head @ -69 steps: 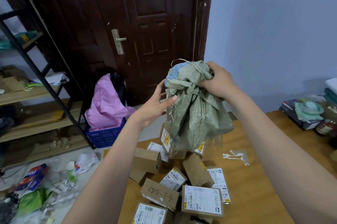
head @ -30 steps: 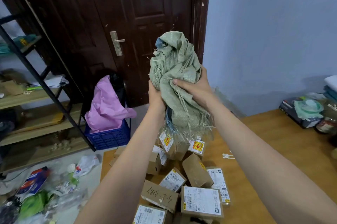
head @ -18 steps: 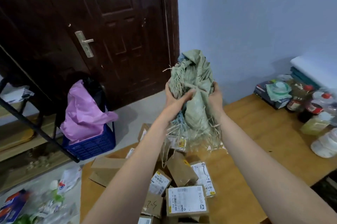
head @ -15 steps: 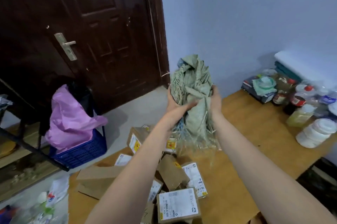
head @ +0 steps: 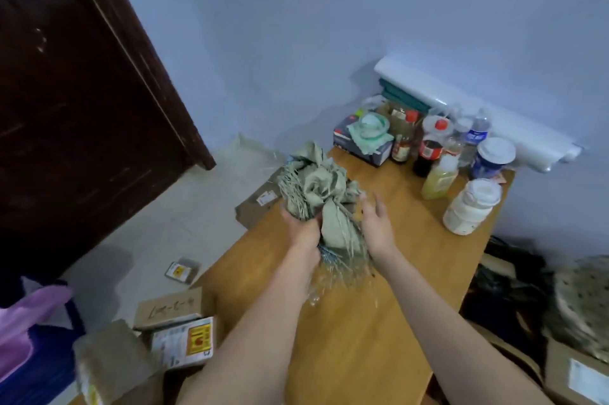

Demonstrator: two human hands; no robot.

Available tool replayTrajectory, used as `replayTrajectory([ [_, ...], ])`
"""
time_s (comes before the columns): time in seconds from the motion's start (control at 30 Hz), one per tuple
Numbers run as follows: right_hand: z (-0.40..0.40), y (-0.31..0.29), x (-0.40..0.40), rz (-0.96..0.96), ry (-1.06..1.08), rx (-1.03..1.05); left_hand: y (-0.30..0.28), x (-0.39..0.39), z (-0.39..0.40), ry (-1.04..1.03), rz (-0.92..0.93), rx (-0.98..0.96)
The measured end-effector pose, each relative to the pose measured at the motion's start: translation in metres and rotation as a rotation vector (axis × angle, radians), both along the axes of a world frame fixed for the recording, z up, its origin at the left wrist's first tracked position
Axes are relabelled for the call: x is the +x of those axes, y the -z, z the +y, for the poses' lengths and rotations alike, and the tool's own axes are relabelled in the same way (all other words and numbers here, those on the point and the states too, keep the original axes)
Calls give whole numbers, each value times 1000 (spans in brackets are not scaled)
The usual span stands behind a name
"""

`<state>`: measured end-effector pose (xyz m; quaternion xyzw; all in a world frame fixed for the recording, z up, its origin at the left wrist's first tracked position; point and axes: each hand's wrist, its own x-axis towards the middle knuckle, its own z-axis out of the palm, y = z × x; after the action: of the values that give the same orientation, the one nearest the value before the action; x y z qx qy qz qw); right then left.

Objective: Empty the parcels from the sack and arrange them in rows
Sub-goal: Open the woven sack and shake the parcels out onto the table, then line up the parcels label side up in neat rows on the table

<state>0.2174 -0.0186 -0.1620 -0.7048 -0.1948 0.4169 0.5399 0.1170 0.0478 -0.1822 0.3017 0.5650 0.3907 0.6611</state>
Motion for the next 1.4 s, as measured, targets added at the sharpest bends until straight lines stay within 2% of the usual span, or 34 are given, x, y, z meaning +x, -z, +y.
replayTrajectory([
  [0.17, 16, 63, 35, -379, 51, 9, 58, 68, 22, -12, -34, -149],
  [0.3, 15, 117, 49, -910, -14, -249, 92, 113, 37, 29, -103, -244],
  [0.43, 34, 159, 68, -1114, -217, -393, 124, 149, 59, 150, 0, -184],
  [0.5, 53, 171, 86, -1133, -258, -433, 134, 162, 70, 222, 55, -145],
  [0.63, 90, 192, 126, -1054, -261, -487, 157, 180, 92, 274, 213, -1],
  [0.73, 105, 208, 143, -1053, -239, -468, 171, 192, 108, 289, 237, 33],
  [0.87, 116, 215, 150, -1054, -172, -450, 177, 200, 120, 351, 299, 89],
  [1.1, 122, 220, 152, -997, -175, -561, 180, 204, 125, 508, 512, 235],
  [1.2, 124, 209, 152, -984, -268, -648, 172, 196, 125, 594, 502, 215],
  [1.3, 130, 185, 158, -1067, -422, -815, 148, 177, 119, 729, 357, 140],
  [1.4, 132, 150, 157, -1049, -477, -917, 115, 146, 105, 826, 406, 168],
])
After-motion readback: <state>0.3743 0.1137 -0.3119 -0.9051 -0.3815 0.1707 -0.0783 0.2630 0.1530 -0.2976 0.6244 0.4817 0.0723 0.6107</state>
